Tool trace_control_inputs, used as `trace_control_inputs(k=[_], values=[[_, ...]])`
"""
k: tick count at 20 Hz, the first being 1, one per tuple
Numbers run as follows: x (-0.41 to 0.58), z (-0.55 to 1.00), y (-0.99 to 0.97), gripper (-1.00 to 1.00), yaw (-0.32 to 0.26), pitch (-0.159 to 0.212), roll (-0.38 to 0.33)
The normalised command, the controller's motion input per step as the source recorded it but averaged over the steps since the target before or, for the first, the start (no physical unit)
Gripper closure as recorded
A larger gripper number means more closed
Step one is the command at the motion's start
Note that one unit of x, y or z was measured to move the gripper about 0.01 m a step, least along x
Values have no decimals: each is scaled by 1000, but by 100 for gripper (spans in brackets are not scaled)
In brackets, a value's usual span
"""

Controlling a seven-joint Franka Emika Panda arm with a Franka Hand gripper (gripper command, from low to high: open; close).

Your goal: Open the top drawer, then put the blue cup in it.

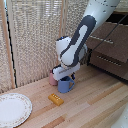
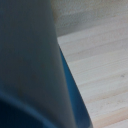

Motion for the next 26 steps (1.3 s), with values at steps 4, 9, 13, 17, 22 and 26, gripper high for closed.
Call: trace_control_inputs(k=[4, 9, 13, 17, 22, 26], values=[[-188, -131, 5, 100, 9, 24, -1], [-211, -46, 68, 100, 36, 0, -2], [-279, -5, 71, 100, 0, -48, 6], [-392, 63, 51, 100, -48, -77, 39], [-52, 513, 150, 100, -147, -8, 87], [103, 680, 319, 100, -223, -40, 47]])
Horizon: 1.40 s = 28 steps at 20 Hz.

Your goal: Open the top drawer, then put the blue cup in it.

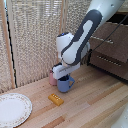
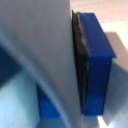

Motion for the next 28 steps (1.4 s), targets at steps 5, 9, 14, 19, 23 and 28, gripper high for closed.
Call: trace_control_inputs(k=[5, 9, 14, 19, 23, 28], values=[[17, 681, 178, 100, -280, -24, 31], [45, 724, 170, 100, -276, -11, 13], [5, 690, 62, 100, -312, -6, 9], [0, 710, 3, 100, -336, -6, -1], [43, 749, 27, 100, -321, 0, -48], [104, 805, 6, 100, -313, 6, -64]])
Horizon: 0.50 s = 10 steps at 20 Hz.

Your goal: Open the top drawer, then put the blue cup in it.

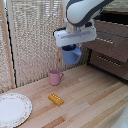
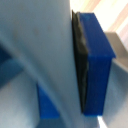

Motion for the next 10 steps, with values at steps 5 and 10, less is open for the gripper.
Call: trace_control_inputs(k=[5, 10], values=[[110, 889, -7, 100, -308, 27, -12], [193, 834, 1, 100, -298, 22, -63]])
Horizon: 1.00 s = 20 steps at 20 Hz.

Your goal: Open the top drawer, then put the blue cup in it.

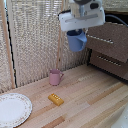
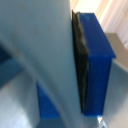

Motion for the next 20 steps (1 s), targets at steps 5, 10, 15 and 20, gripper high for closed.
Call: trace_control_inputs(k=[5, 10, 15, 20], values=[[387, 847, -2, 100, -249, 41, -108], [565, 900, -152, 100, -176, 42, -92], [576, 974, -692, 100, -59, 5, 5], [307, 886, -991, 100, -8, 5, 57]])
